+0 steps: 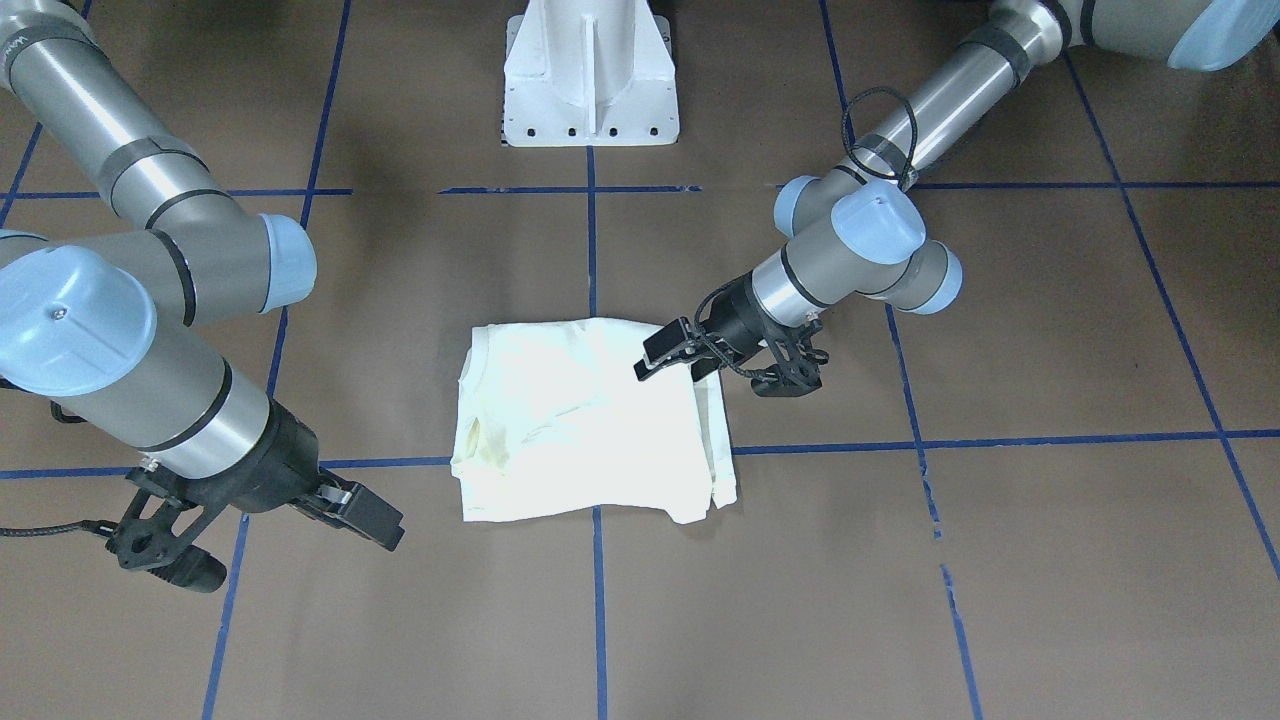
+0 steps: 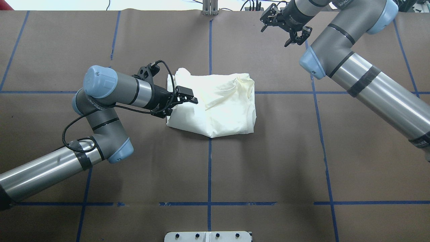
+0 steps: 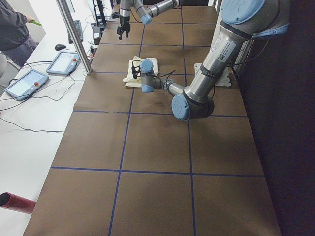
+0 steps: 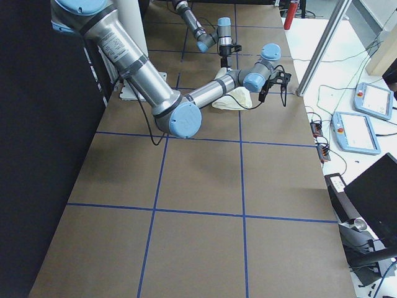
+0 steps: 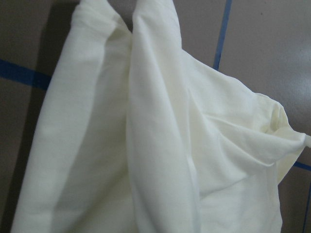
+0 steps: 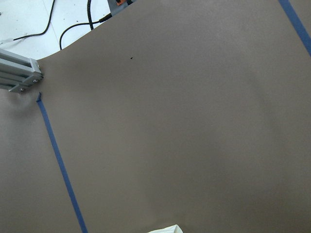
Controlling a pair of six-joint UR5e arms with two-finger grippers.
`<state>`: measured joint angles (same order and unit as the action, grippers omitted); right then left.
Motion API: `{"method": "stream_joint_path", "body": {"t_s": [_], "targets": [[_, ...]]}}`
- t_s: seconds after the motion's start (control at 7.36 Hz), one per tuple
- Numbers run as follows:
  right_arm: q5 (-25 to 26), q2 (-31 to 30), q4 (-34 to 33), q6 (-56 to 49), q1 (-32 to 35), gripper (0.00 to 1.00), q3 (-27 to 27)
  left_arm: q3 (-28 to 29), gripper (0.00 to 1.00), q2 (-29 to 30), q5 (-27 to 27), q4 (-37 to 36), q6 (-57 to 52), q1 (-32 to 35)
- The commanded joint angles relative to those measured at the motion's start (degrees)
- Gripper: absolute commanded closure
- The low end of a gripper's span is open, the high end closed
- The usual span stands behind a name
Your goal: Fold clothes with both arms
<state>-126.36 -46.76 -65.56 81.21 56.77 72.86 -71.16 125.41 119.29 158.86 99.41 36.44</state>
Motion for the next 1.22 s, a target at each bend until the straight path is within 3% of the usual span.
{"method": "stream_joint_path", "body": {"t_s": [0.0, 0.41, 0.82, 0.95, 1.09], "targets": [[0.0, 0.0, -1.6, 0.0, 0.1, 0.00, 1.0, -7.1, 0.00, -7.0, 2.9, 1.8, 0.6, -2.1], [-0.4, -0.3, -1.7, -1.0, 0.8, 0.00, 1.0, -11.0, 0.00, -8.0, 1.4, 1.5, 3.2, -8.8], [-0.6, -0.9, -1.7, -2.5, 1.1, 0.00, 0.9, -13.6, 0.00, -8.9, -6.5, 1.2, 3.3, -12.5], [-0.6, -1.1, -1.8, -3.0, 1.1, 0.00, 0.8, -15.2, 0.00, -9.8, -5.7, 0.3, 3.2, -12.3], [-0.6, -1.2, -1.8, -3.4, 1.1, 0.00, 0.9, -18.0, 0.00, -12.4, -1.7, -0.1, 2.6, -9.9]]}}
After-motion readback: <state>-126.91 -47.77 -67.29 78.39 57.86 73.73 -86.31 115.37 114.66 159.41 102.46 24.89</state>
